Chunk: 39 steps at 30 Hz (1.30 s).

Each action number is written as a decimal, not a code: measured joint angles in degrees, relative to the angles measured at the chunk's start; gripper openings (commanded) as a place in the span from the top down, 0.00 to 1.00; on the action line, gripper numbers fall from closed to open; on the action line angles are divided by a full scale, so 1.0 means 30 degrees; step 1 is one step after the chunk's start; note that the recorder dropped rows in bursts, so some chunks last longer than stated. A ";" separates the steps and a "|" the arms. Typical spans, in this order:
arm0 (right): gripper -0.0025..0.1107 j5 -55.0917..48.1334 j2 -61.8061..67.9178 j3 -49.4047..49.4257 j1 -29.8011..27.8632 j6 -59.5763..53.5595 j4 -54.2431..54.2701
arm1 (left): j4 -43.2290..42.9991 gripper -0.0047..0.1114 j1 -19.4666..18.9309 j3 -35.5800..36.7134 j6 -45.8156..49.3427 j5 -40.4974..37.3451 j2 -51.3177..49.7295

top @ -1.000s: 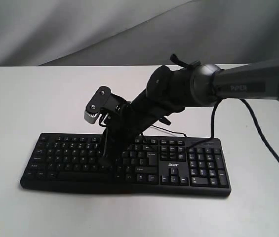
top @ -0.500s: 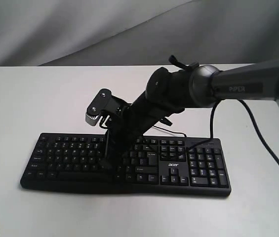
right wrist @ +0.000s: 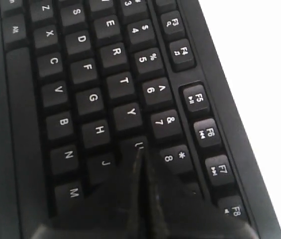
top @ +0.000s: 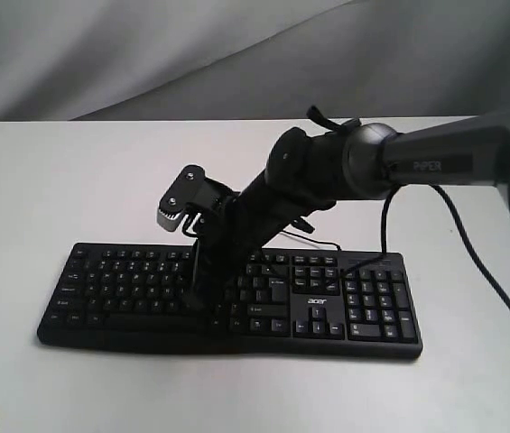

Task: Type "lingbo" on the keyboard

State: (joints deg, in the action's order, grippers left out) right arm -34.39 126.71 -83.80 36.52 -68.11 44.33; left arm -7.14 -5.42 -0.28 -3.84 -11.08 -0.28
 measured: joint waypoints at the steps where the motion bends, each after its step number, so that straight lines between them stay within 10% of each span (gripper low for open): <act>1: 0.98 0.0000 -0.0089 0.0000 0.0000 0.0000 0.0000 | 0.0000 0.96 0.0000 0.0000 0.0000 0.0000 0.0000; 39: 0.98 -0.0657 -0.0207 -0.0032 0.1426 0.0130 -0.0041 | 0.0000 0.96 0.0000 0.0000 0.0000 0.0000 0.0000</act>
State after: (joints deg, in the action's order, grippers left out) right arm -36.36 126.08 -83.90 40.80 -67.72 44.20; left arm -7.14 -5.42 -0.28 -3.84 -11.08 -0.28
